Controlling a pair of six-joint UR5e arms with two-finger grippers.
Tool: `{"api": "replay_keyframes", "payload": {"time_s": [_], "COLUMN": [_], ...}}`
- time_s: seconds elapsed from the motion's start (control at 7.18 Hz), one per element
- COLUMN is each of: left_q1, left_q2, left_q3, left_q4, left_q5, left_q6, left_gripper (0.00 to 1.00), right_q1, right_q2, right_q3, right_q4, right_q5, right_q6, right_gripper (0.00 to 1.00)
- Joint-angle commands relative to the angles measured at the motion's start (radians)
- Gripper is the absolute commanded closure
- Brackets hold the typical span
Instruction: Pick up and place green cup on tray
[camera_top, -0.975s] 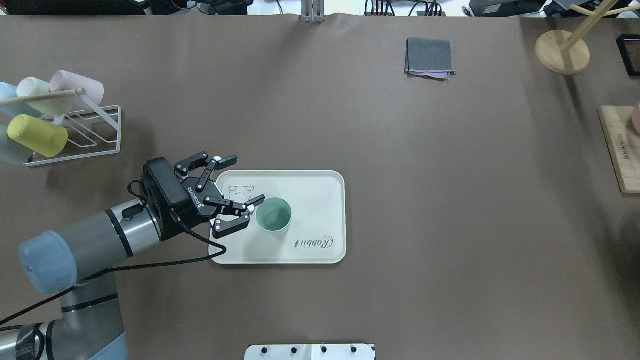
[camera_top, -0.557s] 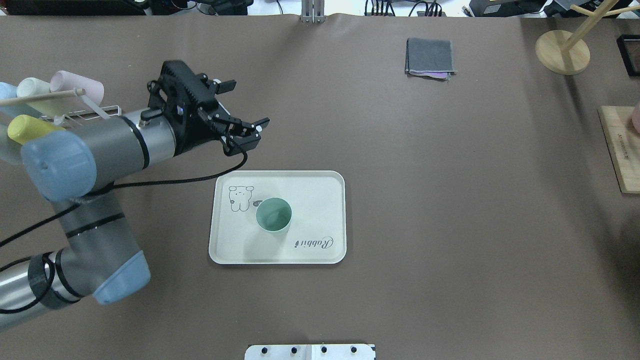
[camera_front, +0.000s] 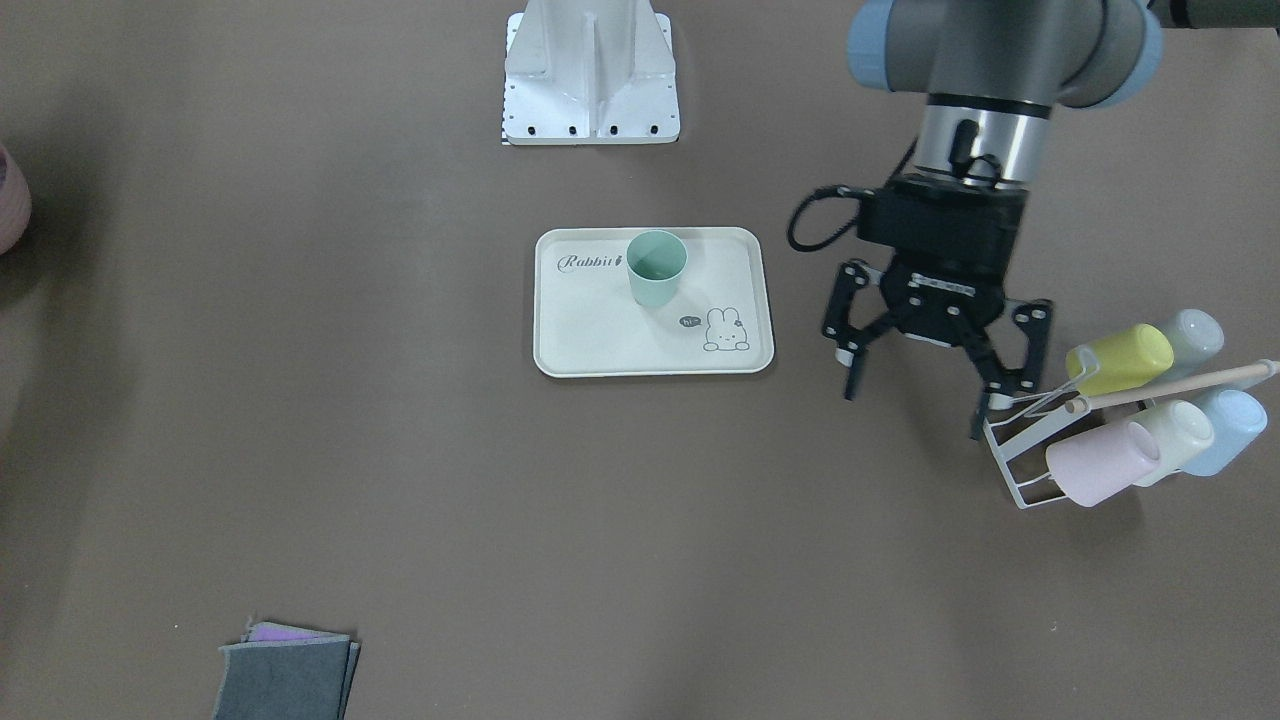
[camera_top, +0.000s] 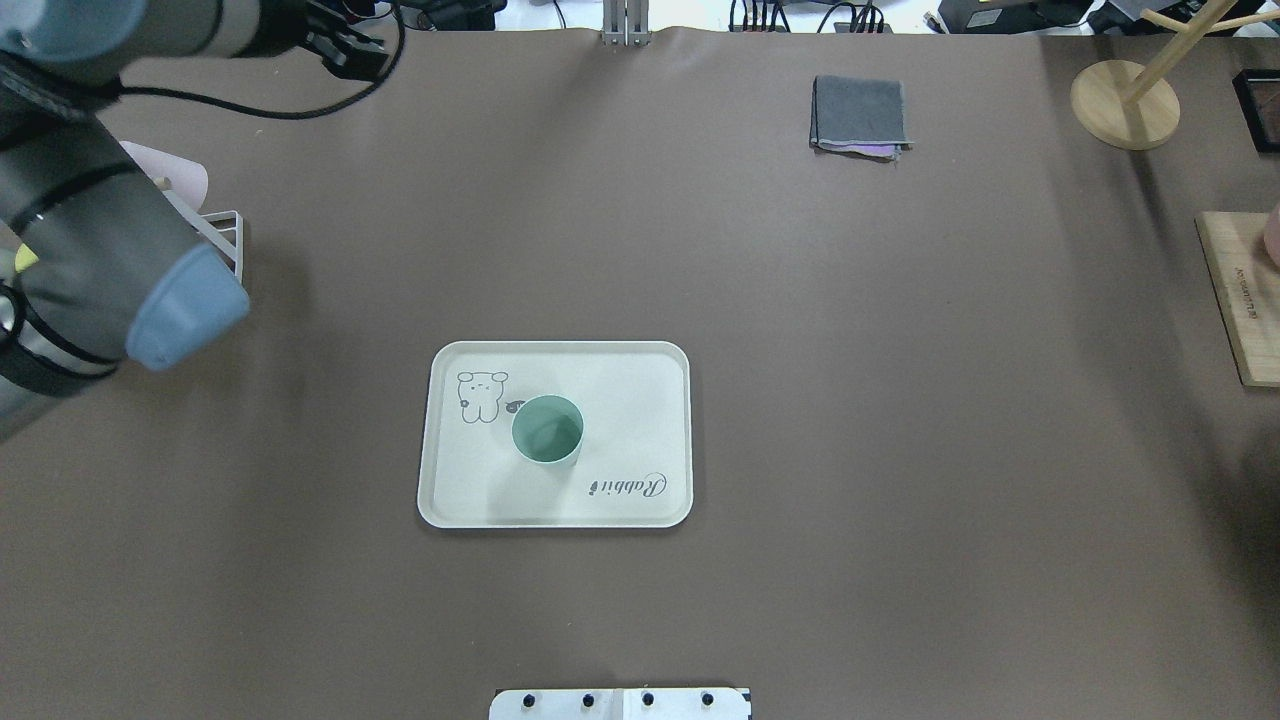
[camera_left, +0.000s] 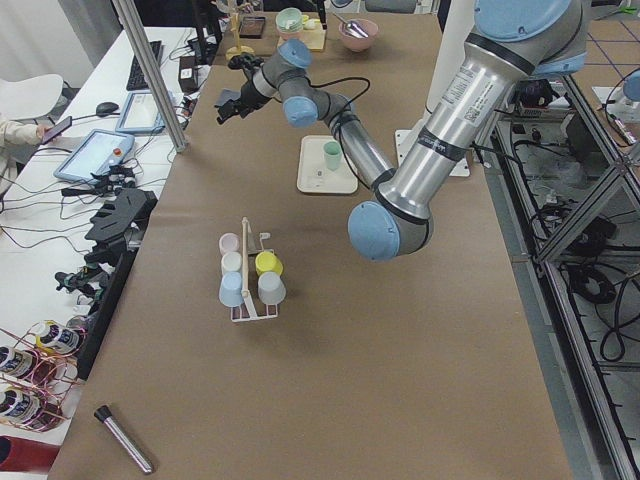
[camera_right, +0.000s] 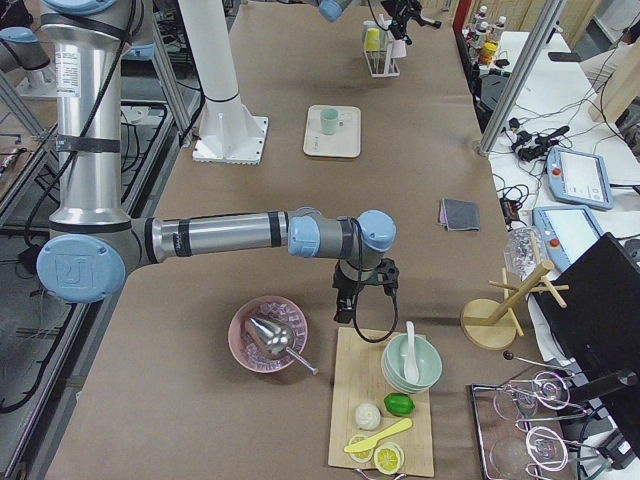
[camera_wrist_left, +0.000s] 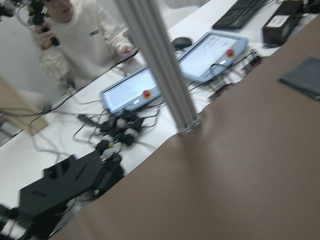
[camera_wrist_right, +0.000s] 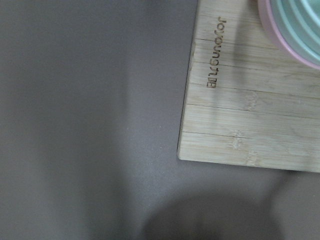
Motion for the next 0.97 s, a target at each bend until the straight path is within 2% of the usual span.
{"api": "replay_keyframes", "payload": {"time_s": [0.0,0.14,0.28,0.42,0.56,0.84], "left_q1": [-0.258,-0.384,-0.463,-0.541,-0.584,-0.651], "left_q2": [0.034,0.101,0.164,0.197,0.212,0.311], "left_q3": [0.061,0.15,0.222,0.302,0.409,0.422], "left_q4": [0.271,0.274,0.234,0.216,0.209,0.208], "left_q5": [-0.272,-0.354,-0.43,-0.586,-0.691,-0.753], "left_q6": [-0.001,-0.004,-0.001,0.005,0.005,0.072], "left_gripper": [0.02,0.02,0.02,0.02,0.02,0.02], "right_q1": [0.0,0.0,0.0,0.0,0.0,0.0], "right_q2": [0.001,0.003,0.003,0.003,0.003,0.004], "right_q3": [0.0,0.0,-0.002,-0.002,-0.003,-0.005], "right_q4": [0.0,0.0,0.0,0.0,0.0,0.0], "right_q5": [0.0,0.0,0.001,0.002,0.002,0.002], "right_q6": [0.0,0.0,0.0,0.0,0.0,0.0], "right_gripper": [0.01,0.01,0.01,0.01,0.01,0.01]}}
